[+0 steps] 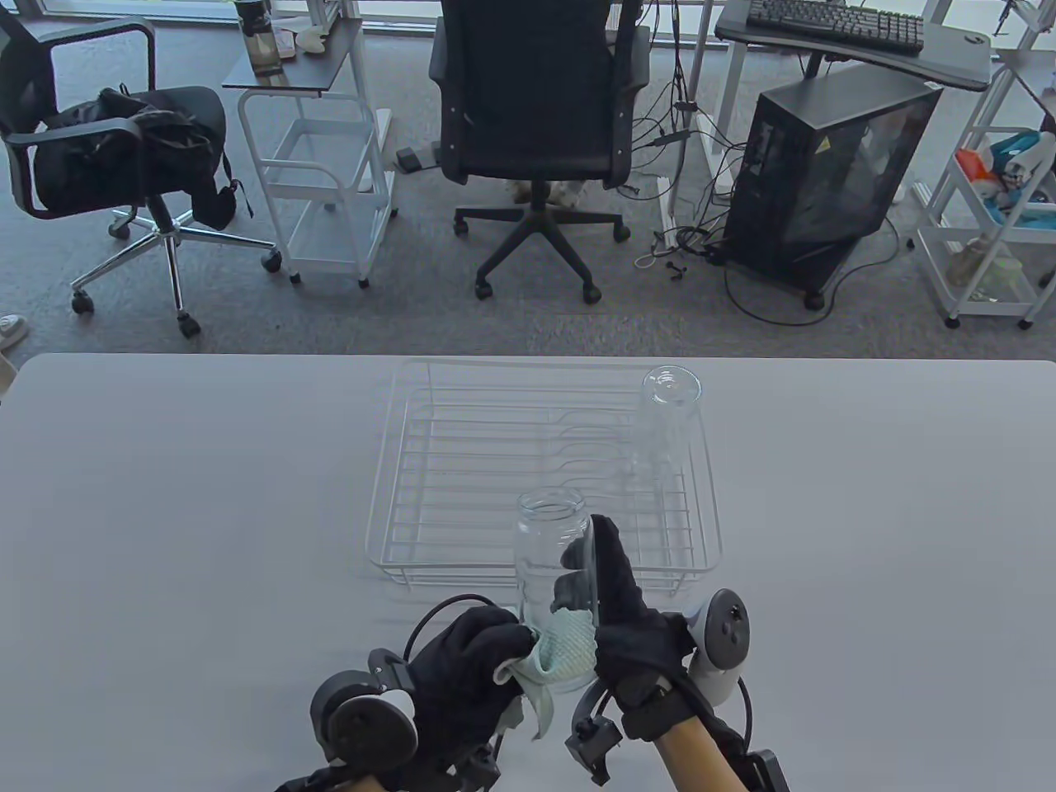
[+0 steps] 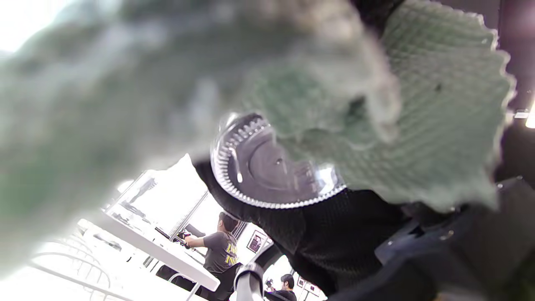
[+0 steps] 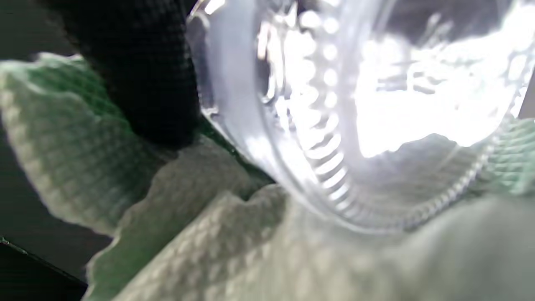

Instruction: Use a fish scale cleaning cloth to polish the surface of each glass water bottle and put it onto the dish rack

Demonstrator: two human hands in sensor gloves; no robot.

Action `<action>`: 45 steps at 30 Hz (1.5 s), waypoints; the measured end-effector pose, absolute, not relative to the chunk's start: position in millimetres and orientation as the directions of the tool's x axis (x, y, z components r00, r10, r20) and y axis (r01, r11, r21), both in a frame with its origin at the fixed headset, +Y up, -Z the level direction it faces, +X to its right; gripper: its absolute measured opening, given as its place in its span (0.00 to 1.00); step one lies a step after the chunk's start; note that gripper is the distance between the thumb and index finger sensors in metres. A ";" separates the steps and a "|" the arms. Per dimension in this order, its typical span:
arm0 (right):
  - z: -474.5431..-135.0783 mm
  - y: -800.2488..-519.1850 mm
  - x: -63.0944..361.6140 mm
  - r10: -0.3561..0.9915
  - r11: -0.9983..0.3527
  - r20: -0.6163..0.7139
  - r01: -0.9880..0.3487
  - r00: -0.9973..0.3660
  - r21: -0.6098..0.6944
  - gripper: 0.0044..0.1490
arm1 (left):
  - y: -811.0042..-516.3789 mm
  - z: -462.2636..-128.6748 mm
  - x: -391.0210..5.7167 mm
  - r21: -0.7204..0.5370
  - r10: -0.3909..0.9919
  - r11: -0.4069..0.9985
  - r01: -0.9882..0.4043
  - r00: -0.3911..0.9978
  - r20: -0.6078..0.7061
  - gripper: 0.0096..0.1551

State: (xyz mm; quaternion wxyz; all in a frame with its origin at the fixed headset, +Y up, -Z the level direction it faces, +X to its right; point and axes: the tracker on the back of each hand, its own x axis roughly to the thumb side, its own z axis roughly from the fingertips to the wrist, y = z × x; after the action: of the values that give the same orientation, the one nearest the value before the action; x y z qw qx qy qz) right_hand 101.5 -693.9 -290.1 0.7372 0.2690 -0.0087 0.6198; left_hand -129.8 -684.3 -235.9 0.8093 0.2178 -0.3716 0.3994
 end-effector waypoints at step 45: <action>-290.9 -696.7 90.1 0.918 0.076 0.282 -0.820 0.281 0.568 0.66 | -678.9 -239.3 -142.7 0.045 0.535 0.518 -0.854 0.365 0.762 0.23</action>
State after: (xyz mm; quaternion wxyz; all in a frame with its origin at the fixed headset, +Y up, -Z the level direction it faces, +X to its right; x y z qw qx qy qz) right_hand 90.1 -696.7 -290.9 0.7298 0.3281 0.0745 0.5951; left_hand -142.7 -678.9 -239.3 0.7952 0.2241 -0.3559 0.4368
